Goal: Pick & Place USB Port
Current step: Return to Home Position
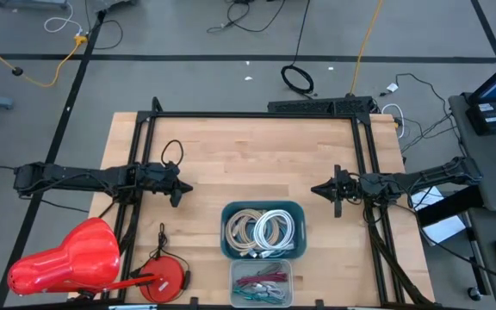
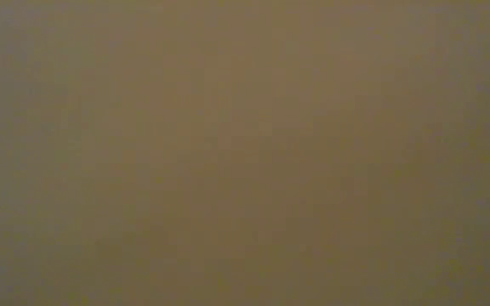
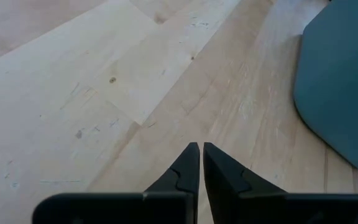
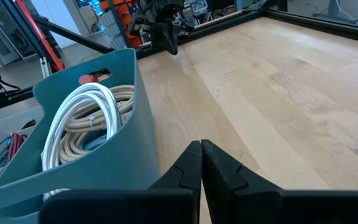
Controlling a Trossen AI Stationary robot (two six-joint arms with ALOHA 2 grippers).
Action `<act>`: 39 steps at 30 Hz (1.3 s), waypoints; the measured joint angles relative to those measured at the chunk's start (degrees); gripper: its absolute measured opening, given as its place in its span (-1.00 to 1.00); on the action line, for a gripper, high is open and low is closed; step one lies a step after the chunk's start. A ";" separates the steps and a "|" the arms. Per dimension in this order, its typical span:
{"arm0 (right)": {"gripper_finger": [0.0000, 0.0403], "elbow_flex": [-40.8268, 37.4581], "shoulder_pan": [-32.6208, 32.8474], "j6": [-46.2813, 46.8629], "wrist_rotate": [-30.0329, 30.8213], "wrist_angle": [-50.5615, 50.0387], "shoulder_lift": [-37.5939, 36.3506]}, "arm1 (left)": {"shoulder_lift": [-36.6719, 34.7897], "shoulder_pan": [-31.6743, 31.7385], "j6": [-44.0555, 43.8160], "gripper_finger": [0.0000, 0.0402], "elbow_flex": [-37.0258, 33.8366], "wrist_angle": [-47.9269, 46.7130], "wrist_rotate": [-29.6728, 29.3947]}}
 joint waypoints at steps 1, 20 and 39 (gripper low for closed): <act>-1.00 0.00 0.00 0.01 0.00 0.00 0.00 | 0.00 0.00 0.02 -0.91 0.00 0.00 0.00; -1.00 0.00 0.00 0.01 0.00 0.00 0.00 | 0.00 0.04 0.00 -0.88 0.00 0.00 0.00; -1.00 0.00 0.00 -0.01 0.00 0.00 0.01 | 0.00 0.04 0.17 -0.87 0.00 0.00 0.02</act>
